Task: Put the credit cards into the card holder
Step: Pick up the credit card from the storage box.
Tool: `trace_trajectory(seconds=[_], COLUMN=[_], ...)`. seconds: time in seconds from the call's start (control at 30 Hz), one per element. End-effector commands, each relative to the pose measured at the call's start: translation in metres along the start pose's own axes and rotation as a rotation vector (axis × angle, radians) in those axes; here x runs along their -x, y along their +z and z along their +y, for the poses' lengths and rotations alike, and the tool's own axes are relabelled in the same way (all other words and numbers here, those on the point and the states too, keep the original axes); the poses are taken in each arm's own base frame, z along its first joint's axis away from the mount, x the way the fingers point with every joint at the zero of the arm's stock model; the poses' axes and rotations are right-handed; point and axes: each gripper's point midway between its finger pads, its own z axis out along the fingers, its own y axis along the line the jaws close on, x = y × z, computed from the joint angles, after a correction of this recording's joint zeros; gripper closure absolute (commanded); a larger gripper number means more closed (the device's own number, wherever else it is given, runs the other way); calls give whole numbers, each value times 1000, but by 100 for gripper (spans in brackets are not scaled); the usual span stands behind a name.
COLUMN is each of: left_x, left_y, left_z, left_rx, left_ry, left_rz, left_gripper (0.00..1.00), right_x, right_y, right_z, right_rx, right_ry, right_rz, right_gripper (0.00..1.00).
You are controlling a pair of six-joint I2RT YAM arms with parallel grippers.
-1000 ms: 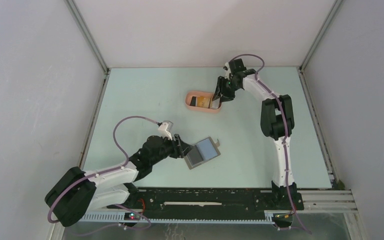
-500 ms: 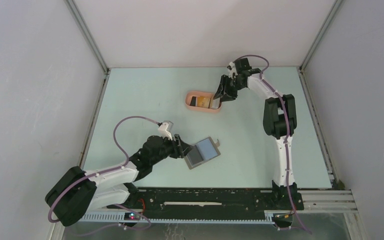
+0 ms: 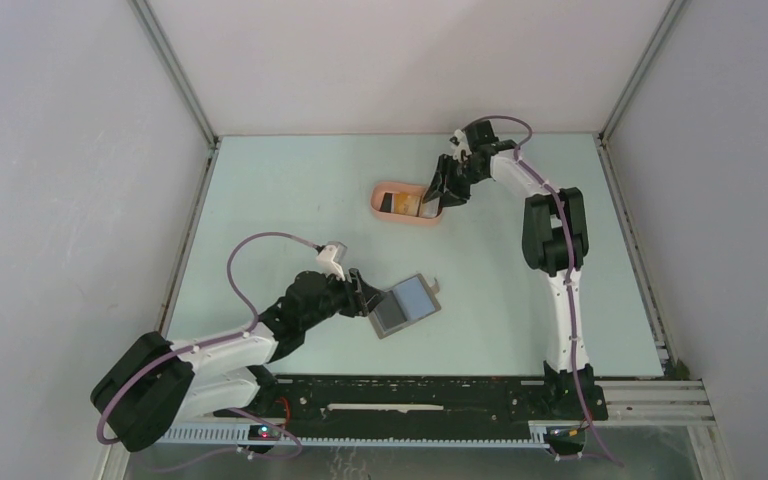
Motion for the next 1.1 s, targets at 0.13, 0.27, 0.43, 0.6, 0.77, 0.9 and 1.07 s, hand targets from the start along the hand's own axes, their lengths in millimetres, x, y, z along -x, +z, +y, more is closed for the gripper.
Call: trace_trajectory(seconds=[0.13,0.27,0.43,0.6,0.77,0.9,1.07], left_x=[20,20,20,20,21,21,21], left_y=[2,2,3,3,2,2,2], left_z=[-17,-17,-18,-18,-18,-18,-19], left_rx=[-50,-49,-51,-51,-53,-54,-53], left_ry=[13,13,13,11,11,13,13], left_rz=[-50,-50,-47,-46,-50,-49,-51], left_gripper=[42,43,43,43,43,43,43], right_x=[10,10,9,9,10,12,14], right_y=[-1,-4,-3,-6,-14,-23,-29], right_z=[-19,-23,-16,-8,3,10,13], right_rx=[-89,-73,-14,33,80,110,131], right_ry=[25,44,43,37,32,30,34], right_rz=[-31,-24,-7,1,1,-8,-13], right_gripper=[52,56,52,46,47,49,52])
